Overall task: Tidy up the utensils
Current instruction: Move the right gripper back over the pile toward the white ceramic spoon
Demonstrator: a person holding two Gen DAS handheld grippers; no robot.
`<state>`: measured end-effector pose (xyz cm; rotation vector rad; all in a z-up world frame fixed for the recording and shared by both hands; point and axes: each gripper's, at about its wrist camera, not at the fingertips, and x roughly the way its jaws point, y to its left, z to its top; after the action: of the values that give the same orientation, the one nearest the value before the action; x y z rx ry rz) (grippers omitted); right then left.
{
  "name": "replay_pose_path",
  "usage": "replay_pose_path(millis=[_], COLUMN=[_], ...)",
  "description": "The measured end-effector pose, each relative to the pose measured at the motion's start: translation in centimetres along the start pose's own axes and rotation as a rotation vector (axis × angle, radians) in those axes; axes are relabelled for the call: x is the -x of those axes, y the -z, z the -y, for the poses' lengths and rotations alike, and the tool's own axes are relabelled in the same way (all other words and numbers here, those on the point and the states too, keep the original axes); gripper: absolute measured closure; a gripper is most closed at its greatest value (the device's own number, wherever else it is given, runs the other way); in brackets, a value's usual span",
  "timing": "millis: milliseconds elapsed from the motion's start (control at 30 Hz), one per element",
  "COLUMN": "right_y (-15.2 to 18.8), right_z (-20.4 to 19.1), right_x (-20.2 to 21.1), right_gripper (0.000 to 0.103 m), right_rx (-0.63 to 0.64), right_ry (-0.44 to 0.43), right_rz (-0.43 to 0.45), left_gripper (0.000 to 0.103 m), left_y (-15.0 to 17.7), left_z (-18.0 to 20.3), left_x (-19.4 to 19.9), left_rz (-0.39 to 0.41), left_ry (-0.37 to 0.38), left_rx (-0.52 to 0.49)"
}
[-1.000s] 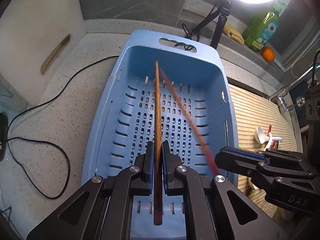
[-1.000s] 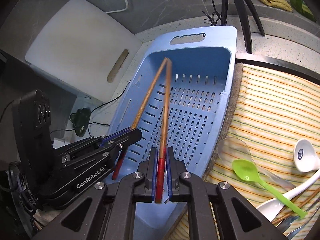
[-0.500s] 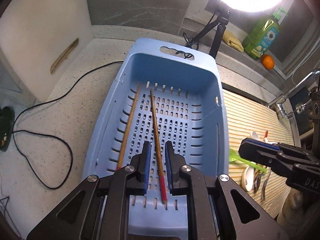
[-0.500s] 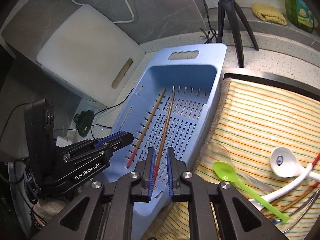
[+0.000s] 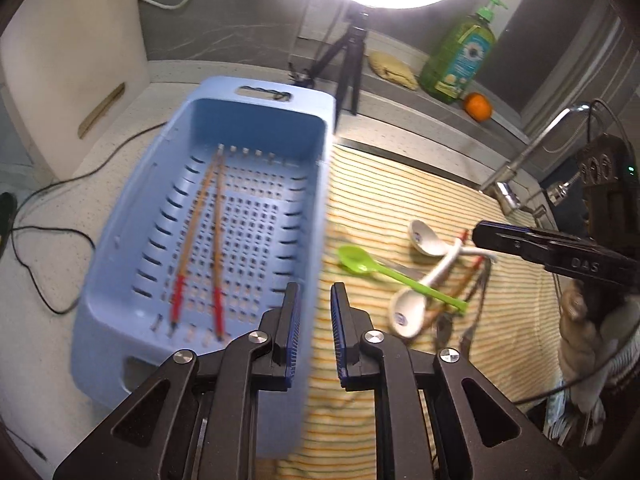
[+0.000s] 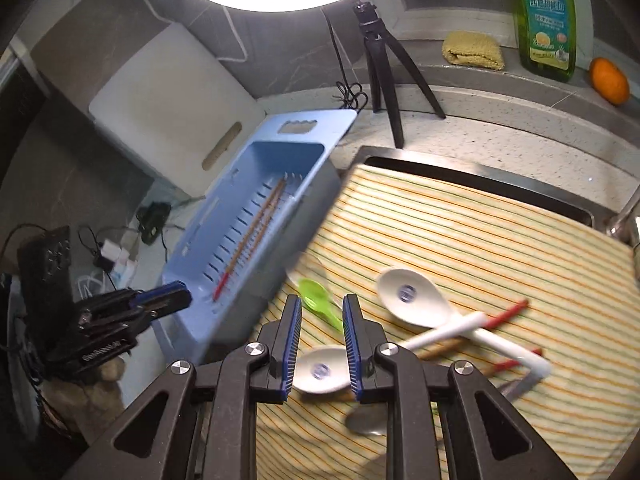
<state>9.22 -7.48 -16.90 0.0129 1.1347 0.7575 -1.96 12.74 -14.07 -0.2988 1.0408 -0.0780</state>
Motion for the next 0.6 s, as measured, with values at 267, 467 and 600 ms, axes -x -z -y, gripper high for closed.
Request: replay_pose_path(millis=[267,467,600], right_y=[2.0,1.9,2.3], right_z=[2.4,4.5,5.2], right_x=[0.2,0.8,0.7], right_gripper=[0.084,0.084,0.084], right_rx=[0.112,0.141,0.165], right_ry=[0.057,0.088,0.075], right_rz=[-0.102,-0.127,-0.162], left_gripper=[0.081,0.081,0.081], left_y=[3.3,4.6,5.0], left_z=[4.7,6.5,6.5], left_x=[-2.0,-3.5,-4.4], left_rz=[-0.050,-0.073,-0.081], left_ry=[0.053,0.060,0.043], left_rx=[0.005,0.036,0.063])
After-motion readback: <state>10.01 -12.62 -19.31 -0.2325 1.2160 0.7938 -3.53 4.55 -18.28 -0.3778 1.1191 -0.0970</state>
